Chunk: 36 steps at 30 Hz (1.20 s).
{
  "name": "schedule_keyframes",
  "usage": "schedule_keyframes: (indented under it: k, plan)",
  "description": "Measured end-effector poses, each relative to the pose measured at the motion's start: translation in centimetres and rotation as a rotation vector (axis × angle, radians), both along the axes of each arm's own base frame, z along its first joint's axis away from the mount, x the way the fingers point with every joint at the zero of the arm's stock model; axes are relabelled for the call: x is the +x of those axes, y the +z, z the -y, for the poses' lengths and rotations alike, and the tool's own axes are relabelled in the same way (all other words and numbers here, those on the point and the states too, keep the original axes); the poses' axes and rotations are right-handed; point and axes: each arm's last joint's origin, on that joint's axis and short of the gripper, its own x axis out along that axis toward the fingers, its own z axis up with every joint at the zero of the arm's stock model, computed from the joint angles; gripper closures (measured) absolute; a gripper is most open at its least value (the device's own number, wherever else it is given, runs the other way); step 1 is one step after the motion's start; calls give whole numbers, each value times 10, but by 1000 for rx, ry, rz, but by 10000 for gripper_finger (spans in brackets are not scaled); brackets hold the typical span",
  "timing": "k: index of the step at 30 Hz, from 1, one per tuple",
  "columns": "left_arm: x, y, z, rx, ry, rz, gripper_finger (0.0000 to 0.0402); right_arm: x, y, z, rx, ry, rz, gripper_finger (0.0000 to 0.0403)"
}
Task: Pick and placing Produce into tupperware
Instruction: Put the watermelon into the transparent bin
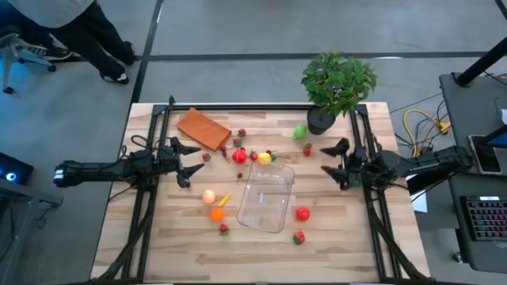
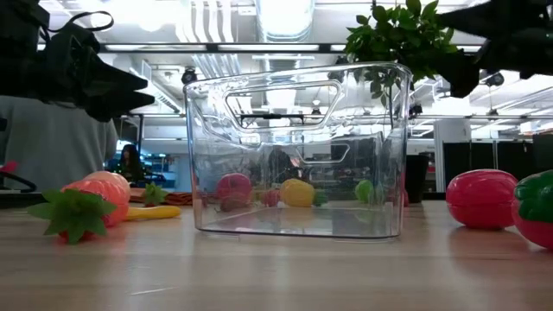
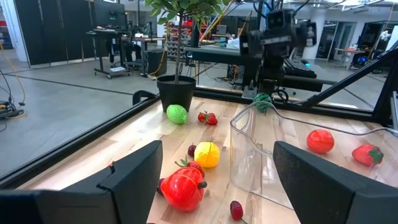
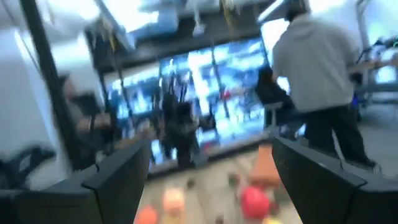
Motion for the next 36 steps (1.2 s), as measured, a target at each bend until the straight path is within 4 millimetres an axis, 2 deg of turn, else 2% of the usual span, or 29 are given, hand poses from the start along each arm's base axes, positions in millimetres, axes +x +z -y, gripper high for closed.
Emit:
schedule_keyframes:
  k: [7, 10, 14, 18, 21, 25, 27, 31, 36]
  plan:
    - [0, 0, 0, 0, 0, 0, 109, -8, 20, -4, -52, 169, 227, 75]
    - [0, 0, 0, 0, 0, 0, 109, -9, 33, -5, -81, 178, 262, 75]
    - [0, 0, 0, 2, 0, 0, 109, -4, 64, -6, -152, 145, 274, 75]
    - [0, 0, 0, 28, 0, -5, 109, 17, 109, -8, -293, 86, 236, 75]
    - [0, 5, 0, 18, 6, 51, 109, 46, 133, -11, -357, 76, -17, 75]
    - [0, 14, 0, 6, 7, 149, 109, 71, 139, -9, -56, -33, -529, 75]
    - [-1, 18, 0, 8, 9, 192, 109, 73, 139, -7, 78, -122, -738, 75]
    - [-1, 20, 0, 7, 9, 211, 109, 71, 139, -8, 224, -191, -1082, 75]
    - [0, 19, 0, 6, 10, 198, 109, 58, 142, -11, 451, -207, -1397, 75]
